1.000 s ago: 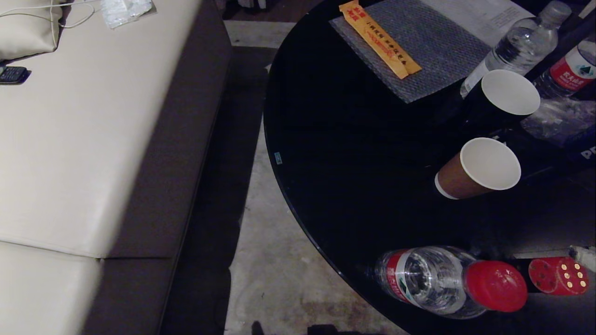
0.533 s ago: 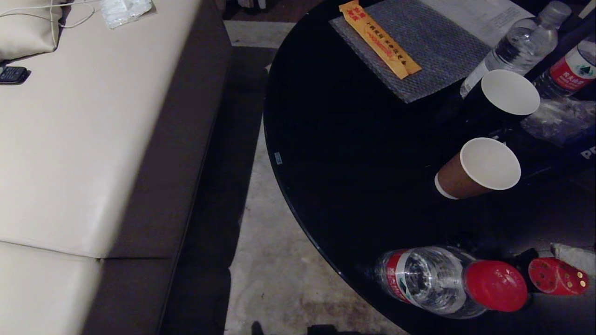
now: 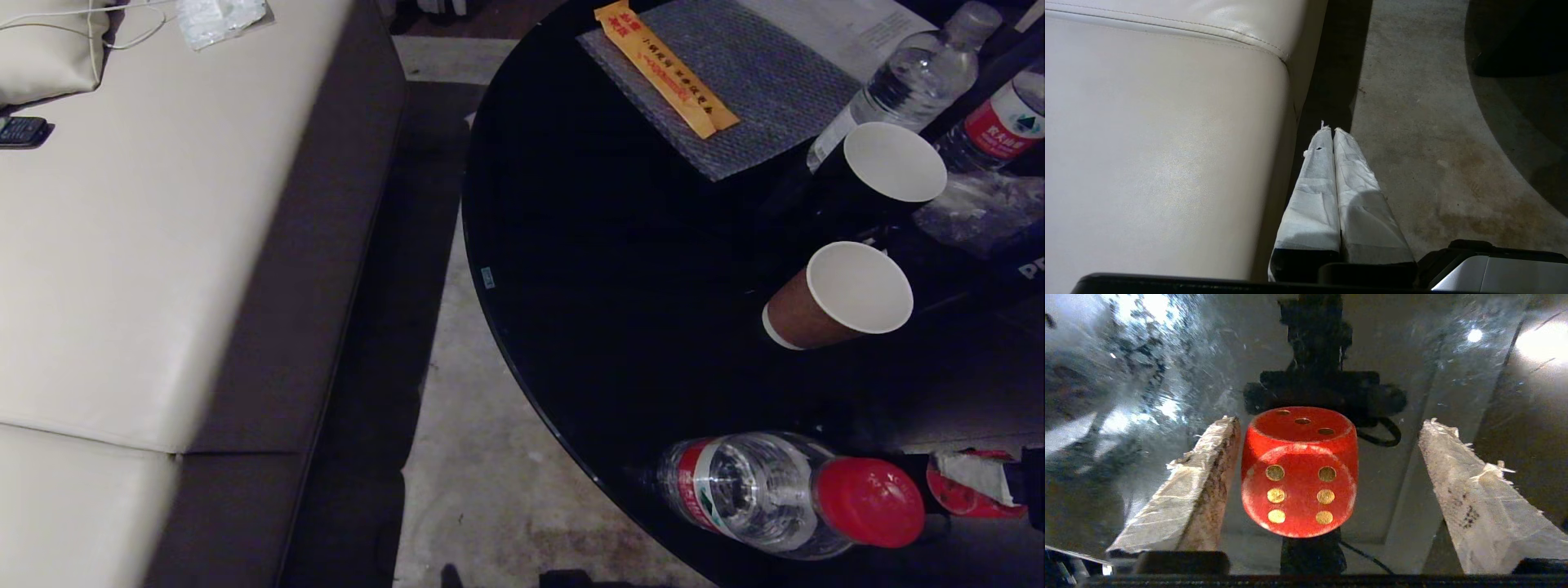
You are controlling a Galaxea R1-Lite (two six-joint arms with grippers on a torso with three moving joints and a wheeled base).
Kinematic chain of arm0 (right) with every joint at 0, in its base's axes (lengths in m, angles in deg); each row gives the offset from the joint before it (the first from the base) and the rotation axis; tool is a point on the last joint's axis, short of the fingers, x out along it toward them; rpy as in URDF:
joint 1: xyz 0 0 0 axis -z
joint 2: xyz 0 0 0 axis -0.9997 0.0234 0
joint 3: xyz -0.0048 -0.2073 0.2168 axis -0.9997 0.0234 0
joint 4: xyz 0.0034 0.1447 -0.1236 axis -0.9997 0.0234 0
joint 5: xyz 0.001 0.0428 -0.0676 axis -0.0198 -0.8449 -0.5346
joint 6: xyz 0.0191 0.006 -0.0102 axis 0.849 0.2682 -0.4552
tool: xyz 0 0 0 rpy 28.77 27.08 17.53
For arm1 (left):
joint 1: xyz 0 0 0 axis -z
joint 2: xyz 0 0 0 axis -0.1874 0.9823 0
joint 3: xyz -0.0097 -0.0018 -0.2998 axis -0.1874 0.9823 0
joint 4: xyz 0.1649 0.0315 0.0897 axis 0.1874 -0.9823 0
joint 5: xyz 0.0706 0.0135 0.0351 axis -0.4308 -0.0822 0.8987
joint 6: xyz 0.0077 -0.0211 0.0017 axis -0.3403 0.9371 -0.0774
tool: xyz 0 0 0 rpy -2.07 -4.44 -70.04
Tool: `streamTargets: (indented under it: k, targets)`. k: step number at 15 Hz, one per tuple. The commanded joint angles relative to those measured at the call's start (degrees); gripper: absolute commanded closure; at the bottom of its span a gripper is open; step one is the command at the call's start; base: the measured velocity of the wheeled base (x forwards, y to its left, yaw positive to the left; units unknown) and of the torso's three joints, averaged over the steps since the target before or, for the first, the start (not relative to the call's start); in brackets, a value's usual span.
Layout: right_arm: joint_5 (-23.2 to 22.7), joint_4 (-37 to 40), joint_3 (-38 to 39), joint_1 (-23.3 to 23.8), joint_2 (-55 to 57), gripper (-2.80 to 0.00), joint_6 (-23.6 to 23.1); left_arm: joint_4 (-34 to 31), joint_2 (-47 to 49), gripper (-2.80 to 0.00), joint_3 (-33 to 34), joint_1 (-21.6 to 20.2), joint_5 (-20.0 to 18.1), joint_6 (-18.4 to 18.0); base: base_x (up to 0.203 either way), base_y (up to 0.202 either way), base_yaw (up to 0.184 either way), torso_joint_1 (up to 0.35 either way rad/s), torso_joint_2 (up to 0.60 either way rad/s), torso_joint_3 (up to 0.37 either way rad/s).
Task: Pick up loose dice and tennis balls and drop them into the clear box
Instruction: Pick up toys out of the box
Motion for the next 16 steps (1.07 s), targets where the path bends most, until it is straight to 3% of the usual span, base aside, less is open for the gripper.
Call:
streamTargets:
  k: [1, 4, 5, 11, 16]
  targets:
    - [0.0, 0.3, 0.0, 0.0, 1.7, -2.80, -0.2, 0.0, 0.1, 0.00, 0.1, 0.0, 0.0, 0.1, 0.000, 0.000, 0.000, 0.000, 0.00, 0.000]
    - [-1.0, 0.2, 0.1, -0.1, 3.2, -2.80, -0.6, 0.0, 0.1, 0.00, 0.1, 0.0, 0.0, 0.1, 0.000, 0.000, 0.000, 0.000, 0.00, 0.000]
    - [-1.8, 0.3, 0.3, -0.2, 3.3, 0.00, -0.7, 0.0, 0.1, 0.00, 0.1, 0.0, 0.0, 0.1, 0.000, 0.000, 0.000, 0.000, 0.00, 0.000]
    - [-1.7, 0.6, 1.1, -0.2, 2.7, 0.00, -1.5, 0.0, 0.1, 0.00, 0.1, 0.0, 0.0, 0.1, 0.000, 0.000, 0.000, 0.000, 0.00, 0.000]
    - [-1.5, 7.0, 3.2, -0.1, -10.4, 0.00, -1.4, 0.0, 0.1, 0.00, 0.1, 0.0, 0.0, 0.1, 0.000, 0.000, 0.000, 0.000, 0.00, 0.000]
